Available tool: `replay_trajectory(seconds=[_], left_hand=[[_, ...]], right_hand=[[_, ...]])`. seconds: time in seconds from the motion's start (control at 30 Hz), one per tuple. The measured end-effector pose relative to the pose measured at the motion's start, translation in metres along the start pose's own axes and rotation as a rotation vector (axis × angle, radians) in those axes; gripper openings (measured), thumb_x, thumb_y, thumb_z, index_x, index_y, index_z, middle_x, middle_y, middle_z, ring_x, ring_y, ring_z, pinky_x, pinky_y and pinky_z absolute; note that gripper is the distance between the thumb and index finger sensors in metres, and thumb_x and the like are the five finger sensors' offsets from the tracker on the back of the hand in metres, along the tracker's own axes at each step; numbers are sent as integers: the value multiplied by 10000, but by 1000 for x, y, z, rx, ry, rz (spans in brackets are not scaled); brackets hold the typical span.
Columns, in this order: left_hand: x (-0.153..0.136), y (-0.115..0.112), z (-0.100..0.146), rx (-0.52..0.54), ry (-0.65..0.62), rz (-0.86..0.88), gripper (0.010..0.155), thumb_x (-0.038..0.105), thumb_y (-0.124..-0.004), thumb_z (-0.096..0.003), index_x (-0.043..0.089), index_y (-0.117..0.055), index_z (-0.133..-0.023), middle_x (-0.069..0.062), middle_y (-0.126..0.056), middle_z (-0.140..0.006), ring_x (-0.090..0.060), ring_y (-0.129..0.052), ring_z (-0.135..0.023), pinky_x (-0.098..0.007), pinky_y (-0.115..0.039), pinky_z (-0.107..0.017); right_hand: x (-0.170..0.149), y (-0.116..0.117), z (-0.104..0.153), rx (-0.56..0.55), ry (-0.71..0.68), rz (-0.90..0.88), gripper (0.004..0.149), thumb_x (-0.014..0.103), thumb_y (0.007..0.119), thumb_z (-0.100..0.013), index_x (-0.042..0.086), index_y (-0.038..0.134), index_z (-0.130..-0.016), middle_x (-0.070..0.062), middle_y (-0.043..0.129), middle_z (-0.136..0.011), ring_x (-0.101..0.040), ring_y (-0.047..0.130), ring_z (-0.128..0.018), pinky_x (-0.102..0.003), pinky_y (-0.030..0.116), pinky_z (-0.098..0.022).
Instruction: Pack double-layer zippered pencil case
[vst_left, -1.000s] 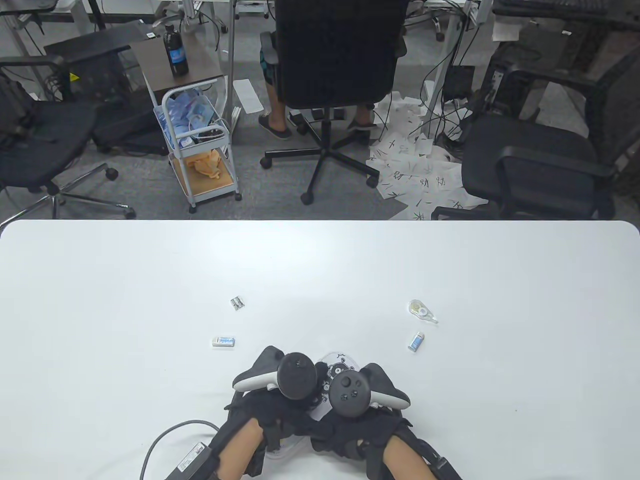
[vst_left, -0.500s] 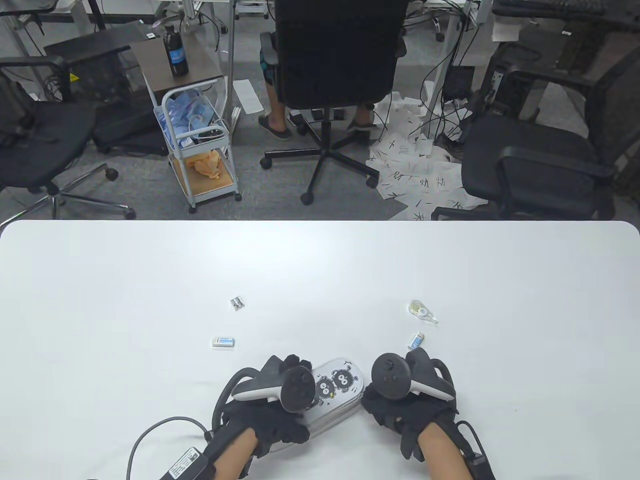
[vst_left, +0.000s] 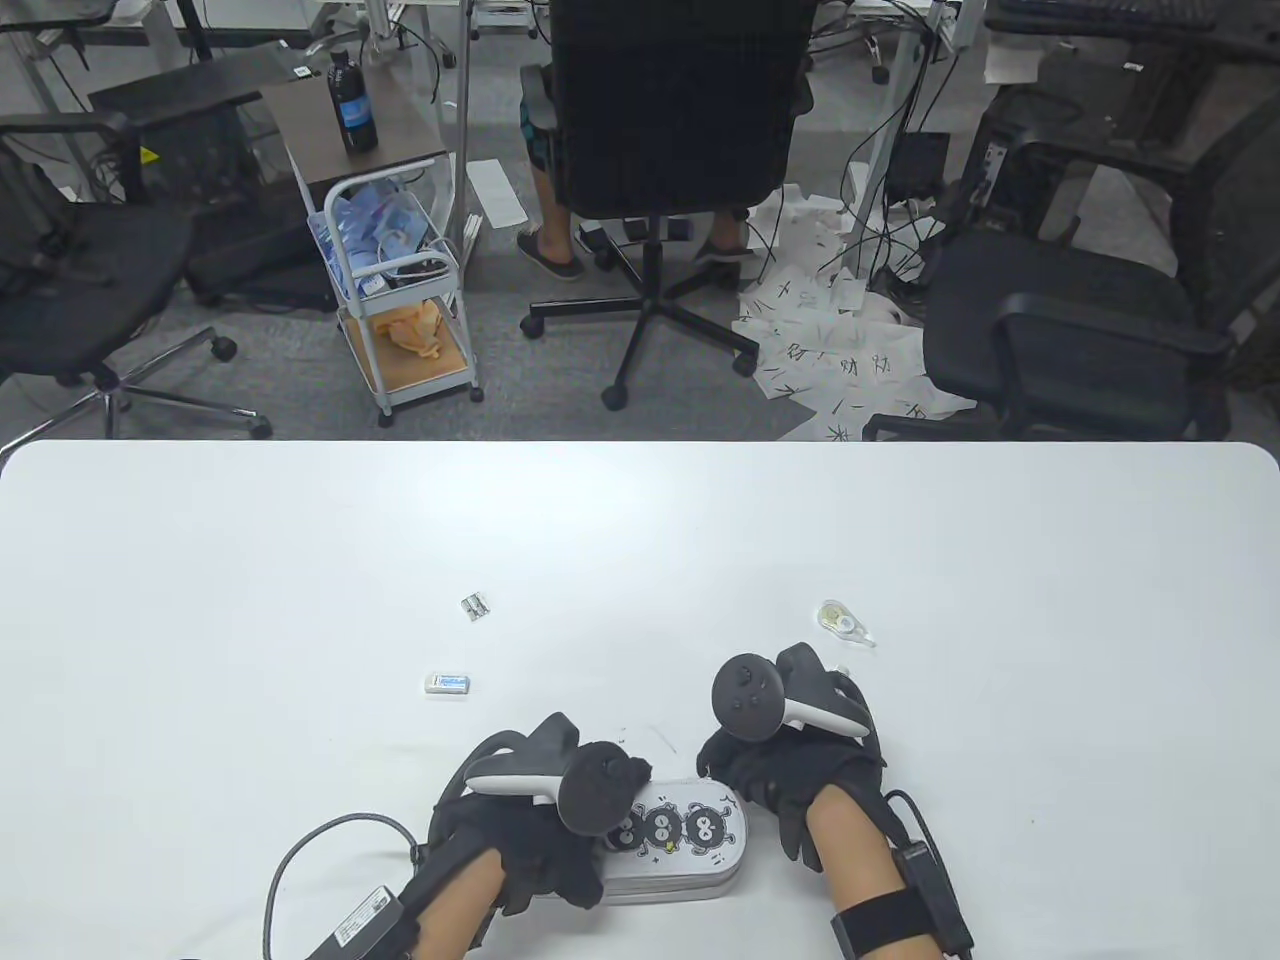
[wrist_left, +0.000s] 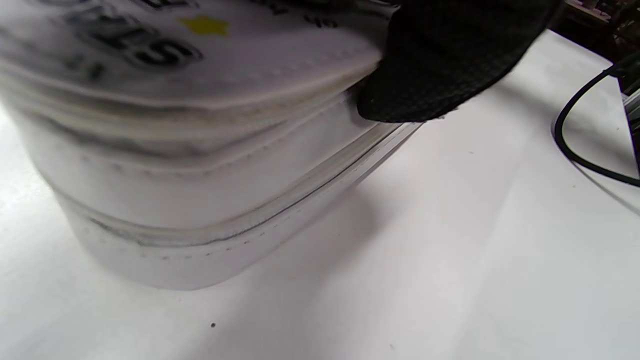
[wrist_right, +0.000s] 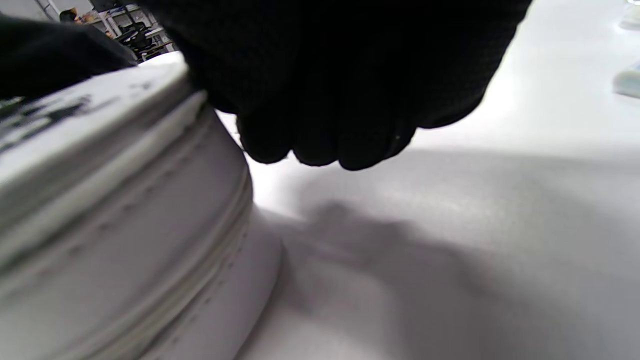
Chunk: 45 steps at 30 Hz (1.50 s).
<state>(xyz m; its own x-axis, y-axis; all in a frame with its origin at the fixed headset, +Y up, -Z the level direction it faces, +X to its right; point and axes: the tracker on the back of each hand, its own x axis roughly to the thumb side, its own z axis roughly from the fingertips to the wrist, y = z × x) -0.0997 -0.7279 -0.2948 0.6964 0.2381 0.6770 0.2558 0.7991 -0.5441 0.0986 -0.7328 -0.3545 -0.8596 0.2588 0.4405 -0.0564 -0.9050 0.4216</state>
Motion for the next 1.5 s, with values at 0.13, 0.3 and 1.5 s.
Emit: replay_trajectory(seconds=[0.13,0.3,1.5], left_hand=[[-2,2,-1,-5,4,-21,1153,461,-971,-482,54,-190,-1226,-299,-337,-1215,-583,-530,-1067,-775,-505,-699],[-5,4,0,-22,-11,41,1140,458,-978,-483,67,-207,-1227,-298,-333,-1220,-589,-501,-1077,-770,-487,-707],[-89,44,37,473,359,54,599,307,-697,-624,207,-479,-1173,-142,-471,-1221,-455,-404,-1105,-627,-363,-766]], right_hand=[[0,8,3,-81,-31,-1,435,329,739,-423,248,879,-827,-29,948,-800,-237,942,-662,-406,801,-545],[4,8,12,-198,-21,-11,429,330,773,-421,230,883,-823,-41,952,-771,-261,921,-652,-455,754,-569],[1,32,64,-416,392,125,687,477,572,-537,165,355,-1109,-157,284,-1176,-402,274,-1025,-568,354,-716]])
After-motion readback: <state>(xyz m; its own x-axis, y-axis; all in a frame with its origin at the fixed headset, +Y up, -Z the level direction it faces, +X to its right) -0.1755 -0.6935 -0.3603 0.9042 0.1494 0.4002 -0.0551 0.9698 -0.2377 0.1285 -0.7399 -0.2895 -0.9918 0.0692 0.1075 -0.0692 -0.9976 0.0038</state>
